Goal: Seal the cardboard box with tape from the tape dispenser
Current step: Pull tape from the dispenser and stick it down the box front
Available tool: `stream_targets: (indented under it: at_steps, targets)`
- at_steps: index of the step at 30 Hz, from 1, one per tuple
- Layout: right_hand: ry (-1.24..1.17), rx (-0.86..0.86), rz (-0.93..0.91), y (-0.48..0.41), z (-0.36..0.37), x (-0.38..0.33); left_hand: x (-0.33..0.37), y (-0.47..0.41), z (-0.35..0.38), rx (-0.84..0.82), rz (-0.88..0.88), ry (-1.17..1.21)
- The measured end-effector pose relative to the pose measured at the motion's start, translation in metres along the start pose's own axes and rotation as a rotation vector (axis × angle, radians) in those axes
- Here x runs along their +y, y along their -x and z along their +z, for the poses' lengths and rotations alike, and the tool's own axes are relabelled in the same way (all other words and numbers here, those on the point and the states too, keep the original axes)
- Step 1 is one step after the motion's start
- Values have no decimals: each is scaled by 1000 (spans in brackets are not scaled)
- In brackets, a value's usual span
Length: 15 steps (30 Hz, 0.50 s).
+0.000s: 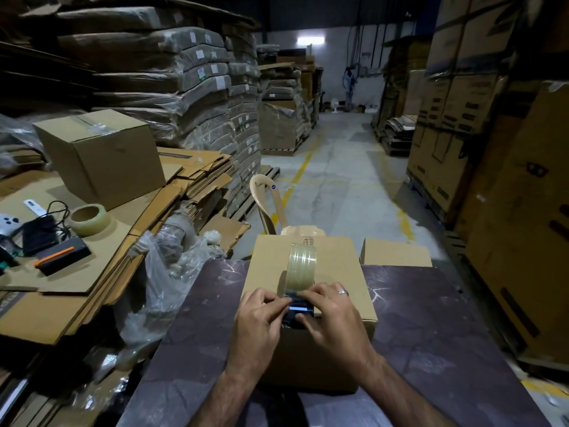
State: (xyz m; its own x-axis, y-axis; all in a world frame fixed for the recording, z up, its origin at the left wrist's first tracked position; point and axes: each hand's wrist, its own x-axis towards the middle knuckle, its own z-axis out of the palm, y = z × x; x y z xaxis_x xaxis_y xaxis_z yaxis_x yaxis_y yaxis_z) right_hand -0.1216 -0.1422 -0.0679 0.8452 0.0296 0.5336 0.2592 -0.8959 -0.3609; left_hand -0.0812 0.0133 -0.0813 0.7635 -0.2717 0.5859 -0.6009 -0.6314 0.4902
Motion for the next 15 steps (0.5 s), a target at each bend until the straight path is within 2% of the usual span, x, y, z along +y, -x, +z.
stream_targets:
  at_steps: [7, 11, 15]
  targets:
    - [-3, 82, 68, 0, 8, -5, -9, -3, -3, -38, 44, 41]
    - [-32, 94, 51, 2, 8, -7, -11, -13, -18, 44, -53, 148]
    - [23, 113, 33, 3, 7, -11, -3, -49, -22, -18, -106, 209]
